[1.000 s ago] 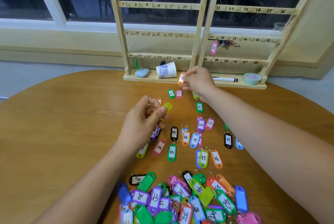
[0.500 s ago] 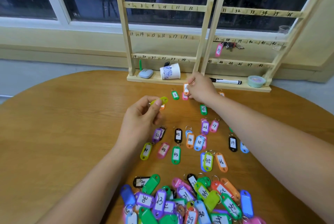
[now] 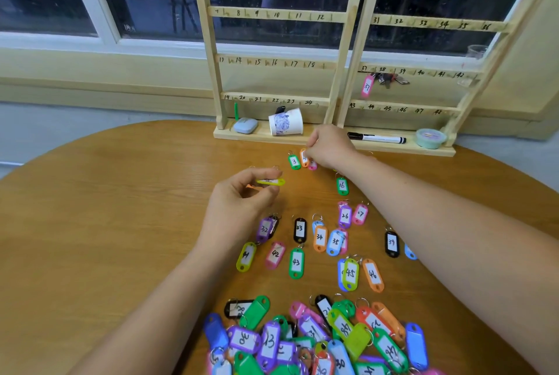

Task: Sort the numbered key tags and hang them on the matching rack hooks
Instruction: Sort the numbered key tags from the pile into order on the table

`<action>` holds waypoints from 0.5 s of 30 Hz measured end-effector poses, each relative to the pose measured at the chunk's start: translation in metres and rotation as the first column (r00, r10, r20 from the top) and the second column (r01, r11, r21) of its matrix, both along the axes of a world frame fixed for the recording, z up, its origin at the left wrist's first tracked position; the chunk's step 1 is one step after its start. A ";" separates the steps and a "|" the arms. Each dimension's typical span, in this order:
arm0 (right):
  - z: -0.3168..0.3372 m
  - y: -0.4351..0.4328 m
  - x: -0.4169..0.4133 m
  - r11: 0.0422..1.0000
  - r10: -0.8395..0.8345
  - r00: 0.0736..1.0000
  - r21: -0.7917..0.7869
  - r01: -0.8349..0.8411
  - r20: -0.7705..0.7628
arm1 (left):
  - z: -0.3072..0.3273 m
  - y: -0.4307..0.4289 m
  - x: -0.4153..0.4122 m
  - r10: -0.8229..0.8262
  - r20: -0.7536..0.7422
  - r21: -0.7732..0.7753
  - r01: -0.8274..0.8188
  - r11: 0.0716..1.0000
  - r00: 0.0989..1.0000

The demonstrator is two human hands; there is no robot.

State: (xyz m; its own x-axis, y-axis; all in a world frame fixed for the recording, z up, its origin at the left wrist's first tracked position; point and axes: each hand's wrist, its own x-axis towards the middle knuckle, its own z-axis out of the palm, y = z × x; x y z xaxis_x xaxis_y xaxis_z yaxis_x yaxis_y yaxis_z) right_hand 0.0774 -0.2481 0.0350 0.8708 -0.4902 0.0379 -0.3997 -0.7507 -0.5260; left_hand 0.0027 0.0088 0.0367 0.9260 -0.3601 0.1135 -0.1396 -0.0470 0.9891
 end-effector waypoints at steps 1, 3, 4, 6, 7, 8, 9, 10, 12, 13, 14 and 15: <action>0.000 0.001 0.001 1.000 0.002 1.000 -0.015 -0.002 -0.015 | 0.000 0.000 0.000 -0.005 -0.007 0.000 0.005 1.000 1.000; -0.001 0.004 0.001 1.000 0.002 0.999 -0.015 -0.002 -0.041 | 0.001 -0.001 0.000 -0.009 -0.007 0.008 0.009 1.000 1.000; -0.001 0.005 0.001 1.000 -0.001 0.999 -0.008 0.001 -0.044 | 0.001 -0.001 0.001 -0.010 0.000 0.013 0.010 1.000 1.000; -0.002 0.005 0.001 1.000 -0.008 0.999 0.011 0.008 -0.037 | 0.000 -0.003 0.001 -0.001 0.016 0.034 0.001 0.999 1.000; -0.003 0.006 0.000 1.000 -0.013 0.999 0.012 0.013 -0.038 | -0.001 -0.003 0.001 0.004 0.024 0.047 -0.005 0.999 1.000; -0.004 0.006 0.000 1.000 -0.017 0.999 0.008 0.018 -0.041 | -0.002 -0.002 0.002 0.005 0.035 0.060 -0.007 0.998 0.999; -0.004 0.006 -0.001 1.000 -0.020 0.999 0.004 0.020 -0.045 | -0.002 -0.002 0.001 0.003 0.051 0.073 -0.007 0.997 0.999; -0.004 0.007 -0.001 1.000 -0.021 0.999 -0.001 0.021 -0.046 | -0.002 -0.002 0.002 0.003 0.068 0.083 -0.009 0.997 0.998; -0.004 0.006 -0.002 1.000 -0.025 0.998 -0.010 0.024 -0.049 | -0.004 -0.002 0.002 0.014 0.058 0.059 -0.017 0.998 0.998; -0.004 0.005 -0.002 1.000 -0.024 0.998 -0.016 0.023 -0.053 | -0.005 -0.003 0.003 0.021 0.032 0.042 -0.022 0.999 0.999; -0.004 0.005 -0.003 1.000 -0.020 0.998 -0.022 0.019 -0.053 | -0.005 -0.003 0.003 0.029 0.010 0.038 -0.030 0.999 1.000; -0.005 0.004 -0.003 1.000 -0.013 0.999 -0.023 0.012 -0.053 | -0.006 -0.003 0.003 0.038 0.000 0.045 -0.038 0.998 0.999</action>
State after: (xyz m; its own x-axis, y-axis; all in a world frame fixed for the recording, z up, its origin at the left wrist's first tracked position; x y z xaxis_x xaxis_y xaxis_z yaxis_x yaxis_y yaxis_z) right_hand 0.0745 -0.2443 0.0298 0.8658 -0.5003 0.0032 -0.4356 -0.7570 -0.4870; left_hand 0.0060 0.0062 0.0309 0.9391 -0.3294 0.0976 -0.1363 -0.0965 0.9859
